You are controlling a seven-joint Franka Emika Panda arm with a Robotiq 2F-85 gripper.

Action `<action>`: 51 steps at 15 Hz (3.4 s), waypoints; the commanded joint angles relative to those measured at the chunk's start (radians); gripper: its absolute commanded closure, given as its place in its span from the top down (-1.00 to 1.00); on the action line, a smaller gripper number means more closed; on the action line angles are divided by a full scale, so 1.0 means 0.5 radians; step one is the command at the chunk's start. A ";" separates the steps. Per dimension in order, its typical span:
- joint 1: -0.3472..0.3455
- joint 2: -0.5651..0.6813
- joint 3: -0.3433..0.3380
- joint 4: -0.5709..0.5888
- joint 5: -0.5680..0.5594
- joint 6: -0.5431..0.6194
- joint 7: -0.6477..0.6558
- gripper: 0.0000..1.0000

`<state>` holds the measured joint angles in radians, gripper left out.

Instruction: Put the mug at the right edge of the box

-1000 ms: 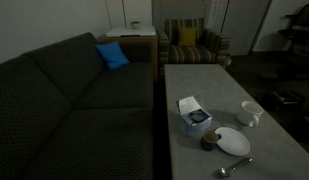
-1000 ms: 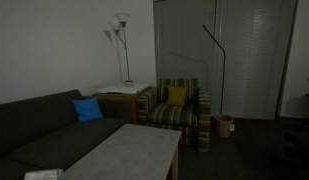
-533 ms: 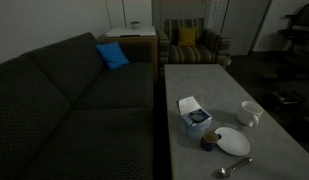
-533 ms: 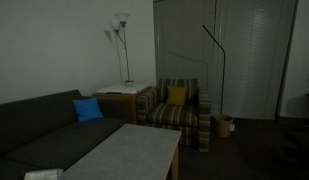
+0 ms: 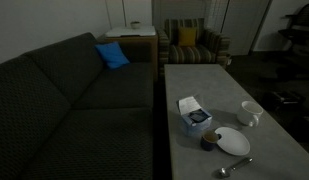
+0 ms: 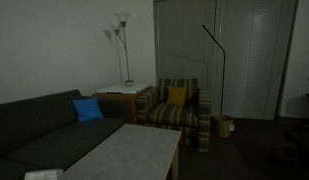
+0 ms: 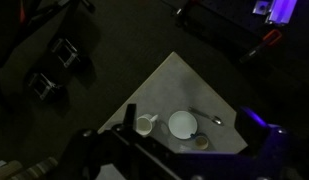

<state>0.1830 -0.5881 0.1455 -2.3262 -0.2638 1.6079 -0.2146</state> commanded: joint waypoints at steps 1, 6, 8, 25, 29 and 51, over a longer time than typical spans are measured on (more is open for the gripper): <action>-0.016 0.182 -0.031 -0.019 0.025 0.175 0.132 1.00; 0.001 0.178 -0.027 -0.031 0.001 0.158 0.134 1.00; 0.025 0.203 -0.066 -0.049 0.019 0.215 0.011 1.00; -0.007 0.759 -0.139 -0.142 0.020 1.023 -0.550 1.00; -0.008 1.128 -0.158 0.065 0.029 0.933 -0.841 1.00; -0.101 2.242 0.059 0.603 0.054 1.840 -1.107 1.00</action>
<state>0.1718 0.5097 0.1563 -1.9901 -0.2363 2.3379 -0.7801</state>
